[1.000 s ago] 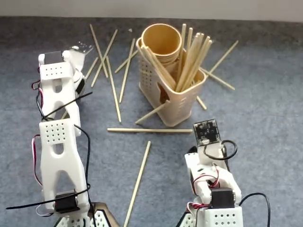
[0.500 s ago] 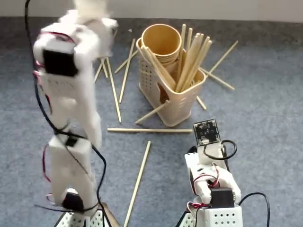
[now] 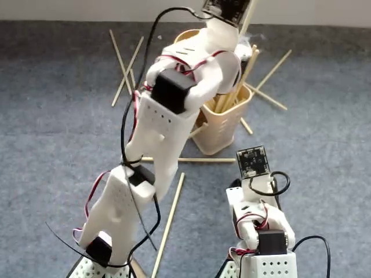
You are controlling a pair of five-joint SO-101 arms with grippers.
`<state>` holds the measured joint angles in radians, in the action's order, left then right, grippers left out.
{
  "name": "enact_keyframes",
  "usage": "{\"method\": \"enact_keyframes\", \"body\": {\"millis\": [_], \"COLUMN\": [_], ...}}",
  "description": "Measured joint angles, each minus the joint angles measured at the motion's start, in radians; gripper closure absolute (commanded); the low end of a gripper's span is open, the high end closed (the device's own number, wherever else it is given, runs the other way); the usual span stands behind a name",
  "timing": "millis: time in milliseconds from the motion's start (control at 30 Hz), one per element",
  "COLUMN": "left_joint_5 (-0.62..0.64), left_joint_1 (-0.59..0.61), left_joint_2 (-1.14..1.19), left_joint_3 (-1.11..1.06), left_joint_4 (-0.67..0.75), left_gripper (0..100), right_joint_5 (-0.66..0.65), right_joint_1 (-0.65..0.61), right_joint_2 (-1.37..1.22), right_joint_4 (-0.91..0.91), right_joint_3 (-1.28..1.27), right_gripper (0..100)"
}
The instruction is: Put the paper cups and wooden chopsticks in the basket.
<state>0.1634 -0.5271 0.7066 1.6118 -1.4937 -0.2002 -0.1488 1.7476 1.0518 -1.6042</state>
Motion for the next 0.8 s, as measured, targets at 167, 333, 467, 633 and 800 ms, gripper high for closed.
{"method": "enact_keyframes", "body": {"millis": [167,333,467,633,800], "left_joint_5": [0.186,0.302,0.311,0.255,0.144], "left_joint_1": [0.029,0.071,0.083,0.126,0.132], "left_joint_2": [0.095,0.109,0.109,0.107,0.107], "left_joint_3": [0.0,0.0,0.0,0.0,0.0], "left_joint_4": [0.0,-0.029,-0.037,-0.068,-0.087], "left_gripper": [90,84,84,84,84], "right_joint_5": [0.0,0.0,0.0,0.0,0.0], "right_joint_1": [0.0,0.0,0.0,0.0,0.0], "right_joint_2": [0.0,0.0,0.0,0.0,0.0], "right_joint_4": [0.0,0.0,0.0,0.0,0.0], "right_joint_3": [0.0,0.0,0.0,0.0,0.0], "right_gripper": [72.4,72.4,72.4,72.4,72.4]}}
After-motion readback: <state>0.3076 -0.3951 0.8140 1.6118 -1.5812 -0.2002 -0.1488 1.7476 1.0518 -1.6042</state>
